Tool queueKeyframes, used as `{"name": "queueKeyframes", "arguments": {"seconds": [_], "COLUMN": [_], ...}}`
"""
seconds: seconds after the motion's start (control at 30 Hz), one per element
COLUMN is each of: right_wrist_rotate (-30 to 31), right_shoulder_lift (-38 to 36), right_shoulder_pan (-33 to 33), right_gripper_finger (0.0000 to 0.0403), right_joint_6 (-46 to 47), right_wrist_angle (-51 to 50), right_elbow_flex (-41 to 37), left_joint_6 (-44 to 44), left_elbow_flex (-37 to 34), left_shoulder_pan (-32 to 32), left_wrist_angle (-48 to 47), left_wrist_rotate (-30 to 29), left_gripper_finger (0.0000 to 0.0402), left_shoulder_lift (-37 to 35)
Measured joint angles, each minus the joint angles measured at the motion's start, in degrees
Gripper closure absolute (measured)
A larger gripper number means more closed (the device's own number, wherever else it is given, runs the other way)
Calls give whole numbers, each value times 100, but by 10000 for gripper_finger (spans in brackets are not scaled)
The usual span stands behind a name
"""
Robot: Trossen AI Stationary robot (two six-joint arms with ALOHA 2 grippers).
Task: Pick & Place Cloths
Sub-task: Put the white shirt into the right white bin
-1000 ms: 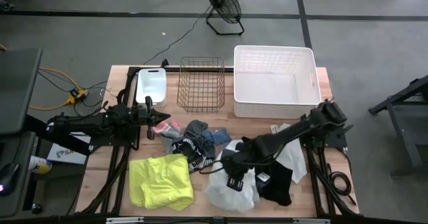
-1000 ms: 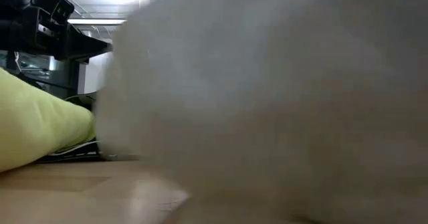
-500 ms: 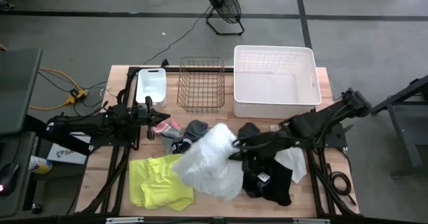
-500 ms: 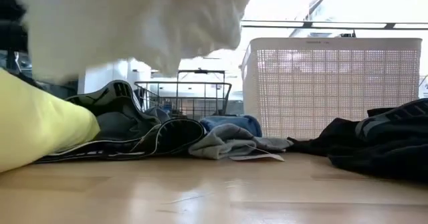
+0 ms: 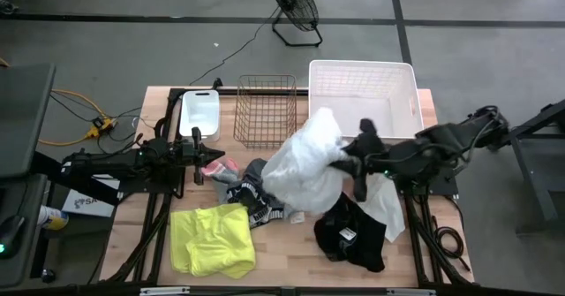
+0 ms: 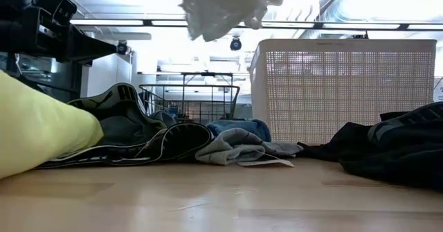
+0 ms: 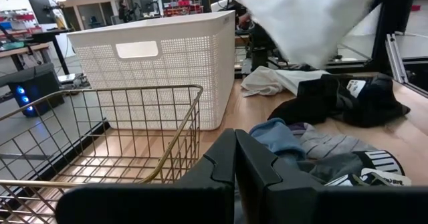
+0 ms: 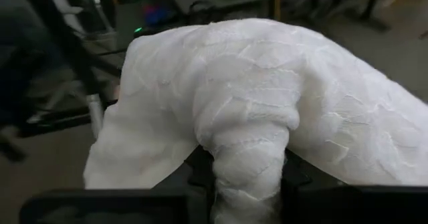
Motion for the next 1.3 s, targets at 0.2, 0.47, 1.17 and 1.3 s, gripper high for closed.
{"name": "queueKeyframes", "arguments": {"seconds": [0.2, 0.47, 1.17, 1.3], "right_wrist_rotate": [1078, 2767, 3228, 2322], "right_shoulder_lift": [-448, -1086, -1492, -1209], "right_shoulder_pan": [-2, -41, -2113, -2891], "right_gripper_finger": [336, 336, 336, 336], "right_joint_6": [-1008, -1849, 709, 1135], "right_wrist_angle": [-140, -740, -3550, -3614], "right_elbow_flex": [0, 0, 7, 7], "left_joint_6": [0, 0, 0, 0], "left_elbow_flex": [0, 1, 2, 0], "left_shoulder_pan": [0, 0, 1, 2], "left_wrist_angle": [0, 0, 1, 2], "left_wrist_rotate": [-2, -2, -7, -7], "left_gripper_finger": [402, 402, 402, 402], "left_shoulder_lift": [-1, 1, 1, 1]}}
